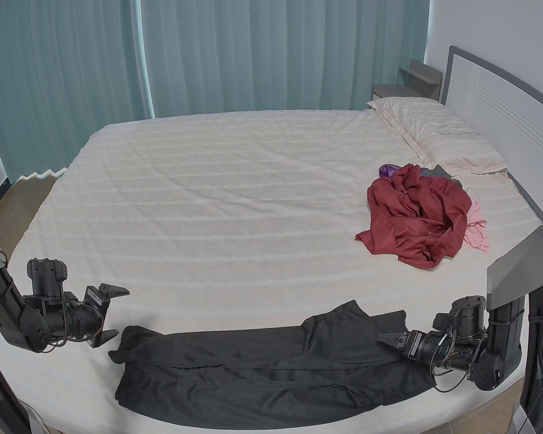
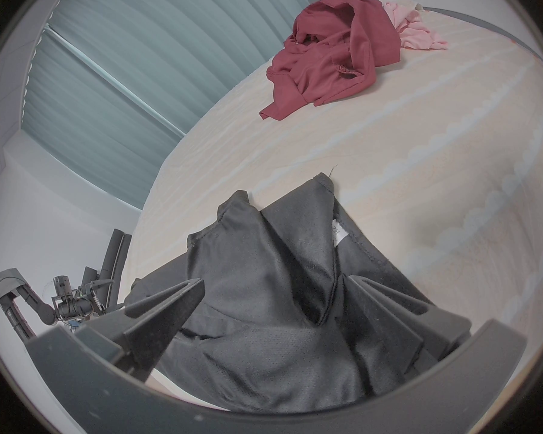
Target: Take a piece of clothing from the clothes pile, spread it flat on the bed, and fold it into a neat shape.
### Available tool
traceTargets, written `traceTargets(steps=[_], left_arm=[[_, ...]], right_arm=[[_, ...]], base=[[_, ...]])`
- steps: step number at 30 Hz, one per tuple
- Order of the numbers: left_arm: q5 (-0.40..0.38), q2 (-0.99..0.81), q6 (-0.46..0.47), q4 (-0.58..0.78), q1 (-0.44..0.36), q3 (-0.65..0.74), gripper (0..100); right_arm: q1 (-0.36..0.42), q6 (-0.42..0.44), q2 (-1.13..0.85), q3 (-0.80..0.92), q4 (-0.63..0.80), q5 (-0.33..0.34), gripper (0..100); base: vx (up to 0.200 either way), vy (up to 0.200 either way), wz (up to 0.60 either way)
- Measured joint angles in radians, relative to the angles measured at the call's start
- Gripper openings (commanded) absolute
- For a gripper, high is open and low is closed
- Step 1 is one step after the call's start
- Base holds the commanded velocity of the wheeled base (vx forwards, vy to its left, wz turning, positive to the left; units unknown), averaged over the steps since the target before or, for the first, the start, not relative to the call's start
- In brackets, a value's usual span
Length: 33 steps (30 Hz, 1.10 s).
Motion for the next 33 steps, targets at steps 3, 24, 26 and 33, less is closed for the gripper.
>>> traceTargets(steps=[3,24,26,33], left_arm=[[0.008,0.014,0.002,-0.011,-0.006,-0.003,100],[0.010,0.039,0.007,-0.045,-0.013,0.021,100],[0.010,0.039,0.008,-0.045,-0.013,0.021,100],[0.011,0.039,0.008,-0.044,-0.013,0.022,100]], right_arm=[[0.003,-0.001,0.014,-0.011,0.000,0.000,0],[-0.027,-0.017,0.044,0.005,0.000,-0.009,0],[-0.034,-0.019,0.042,0.012,0.000,-0.009,0],[-0.039,-0.044,0.039,0.036,0.000,-0.009,100]], base=[[0.000,0.000,0.00],[0.000,0.000,0.00],[0.000,0.000,0.00],[0.000,0.000,0.00]])
